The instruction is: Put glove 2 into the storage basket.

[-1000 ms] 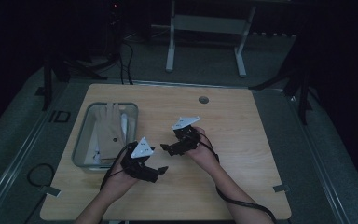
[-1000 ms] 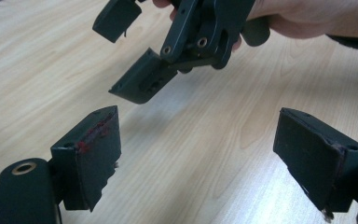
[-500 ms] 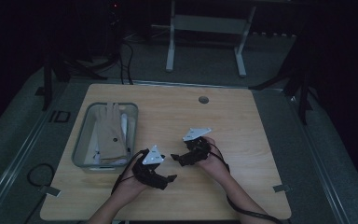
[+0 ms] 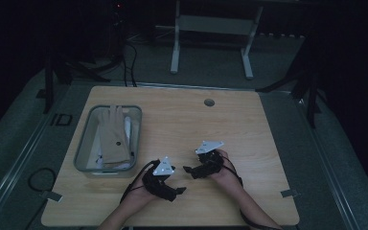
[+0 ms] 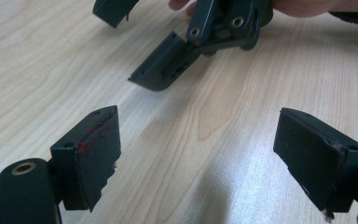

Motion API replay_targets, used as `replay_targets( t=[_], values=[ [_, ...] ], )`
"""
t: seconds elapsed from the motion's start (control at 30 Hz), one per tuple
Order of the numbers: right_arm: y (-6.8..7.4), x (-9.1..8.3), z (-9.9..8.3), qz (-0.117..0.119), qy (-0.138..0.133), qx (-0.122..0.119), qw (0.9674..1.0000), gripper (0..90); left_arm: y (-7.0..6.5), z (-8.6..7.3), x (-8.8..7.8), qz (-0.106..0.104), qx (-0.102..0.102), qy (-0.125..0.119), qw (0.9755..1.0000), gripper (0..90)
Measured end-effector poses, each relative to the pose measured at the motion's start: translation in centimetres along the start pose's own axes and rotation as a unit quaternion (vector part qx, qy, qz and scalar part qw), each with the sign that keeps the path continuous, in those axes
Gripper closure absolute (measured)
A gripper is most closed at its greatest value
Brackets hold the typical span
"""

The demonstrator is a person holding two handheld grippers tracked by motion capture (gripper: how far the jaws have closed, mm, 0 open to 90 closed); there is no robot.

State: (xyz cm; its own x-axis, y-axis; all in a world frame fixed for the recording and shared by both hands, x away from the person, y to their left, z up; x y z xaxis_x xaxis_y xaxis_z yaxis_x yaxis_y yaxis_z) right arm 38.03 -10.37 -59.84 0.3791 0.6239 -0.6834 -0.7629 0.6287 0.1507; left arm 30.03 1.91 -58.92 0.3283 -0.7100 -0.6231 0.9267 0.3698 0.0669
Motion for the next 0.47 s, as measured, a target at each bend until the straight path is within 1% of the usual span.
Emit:
replay_targets(
  t=[0.07,0.1,0.2,0.27,0.47],
  values=[
    [-0.18,-0.25,-0.38,-0.001,-0.003,-0.001,1.0,14.6,-0.17,-0.13,0.2,-0.005,0.003,-0.004,1.0,15.0],
    [-0.35,-0.4,-0.59,-0.006,-0.002,-0.004,1.0,14.6,-0.26,-0.17,0.26,-0.008,0.003,-0.005,1.0,15.0],
    [-0.65,-0.77,-0.83,-0.012,-0.007,-0.002,0.9999,14.6,-0.43,-0.07,0.33,-0.008,0.01,-0.008,0.9999,15.0],
    [-0.71,-0.89,-0.9,-0.011,-0.009,-0.001,0.9999,14.6,-0.45,0.05,0.3,-0.01,0.011,-0.012,0.9998,15.0],
    [-0.57,-0.84,-1.02,-0.013,-0.008,-0.01,0.9998,14.6,-0.38,0.12,0.21,-0.014,0.007,-0.015,0.9998,15.0]
  ],
)
Point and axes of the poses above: each handheld gripper's, and its own axes: x roughly forward along the jaws, z roughly out of its top, y roughly to its left, the point moved 7 cm from there along x, roughly forward along the jaws, and after that the axes turned 11 degrees about x, right-handed, at the moved point
